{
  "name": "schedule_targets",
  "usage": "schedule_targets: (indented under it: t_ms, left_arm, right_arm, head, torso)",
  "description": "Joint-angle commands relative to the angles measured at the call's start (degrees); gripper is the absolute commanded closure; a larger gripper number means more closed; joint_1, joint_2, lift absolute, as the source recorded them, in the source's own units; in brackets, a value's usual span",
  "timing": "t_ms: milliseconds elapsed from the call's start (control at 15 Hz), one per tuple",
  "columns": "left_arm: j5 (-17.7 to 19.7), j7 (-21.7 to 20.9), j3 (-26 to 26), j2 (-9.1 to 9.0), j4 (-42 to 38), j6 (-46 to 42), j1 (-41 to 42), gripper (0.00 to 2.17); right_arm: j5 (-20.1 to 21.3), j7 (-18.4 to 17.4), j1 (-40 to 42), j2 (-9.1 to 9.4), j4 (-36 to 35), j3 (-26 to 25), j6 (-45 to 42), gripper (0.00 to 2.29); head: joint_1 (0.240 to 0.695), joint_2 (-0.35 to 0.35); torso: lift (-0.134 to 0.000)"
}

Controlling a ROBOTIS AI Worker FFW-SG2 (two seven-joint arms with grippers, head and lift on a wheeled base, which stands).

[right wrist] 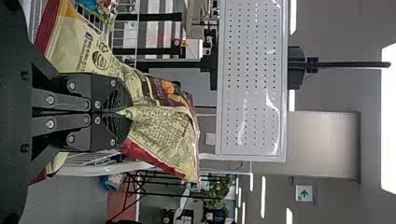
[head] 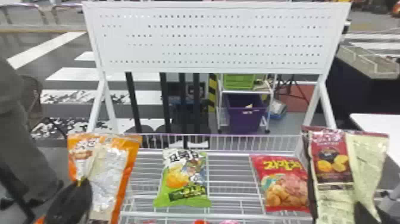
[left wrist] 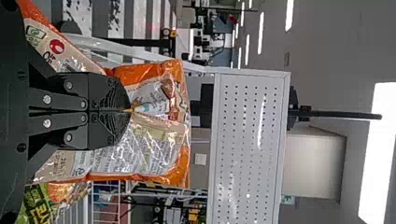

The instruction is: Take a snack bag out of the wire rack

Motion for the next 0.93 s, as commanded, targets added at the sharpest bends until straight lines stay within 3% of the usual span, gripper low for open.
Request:
schedule_targets:
  t_ms: [0,867]
  left_arm:
    - [0.0,0.0,-0.09,-0.05,-0.02,0.0,0.04,1.78]
    - [0.0,0.0,0.18,0.12,-0.1,0.0,0.04,1.78]
  right_arm:
    - [0.09,0.0,-0.4,0.02,-0.06,0.26,0.13,2.25]
    - [0.26,0.97,-0.92,-0.06,0.2,0.35,0.13,2.25]
  head:
    - [0.499,0.0]
    - [0.499,0.0]
  torso:
    - [0.0]
    - [0.0]
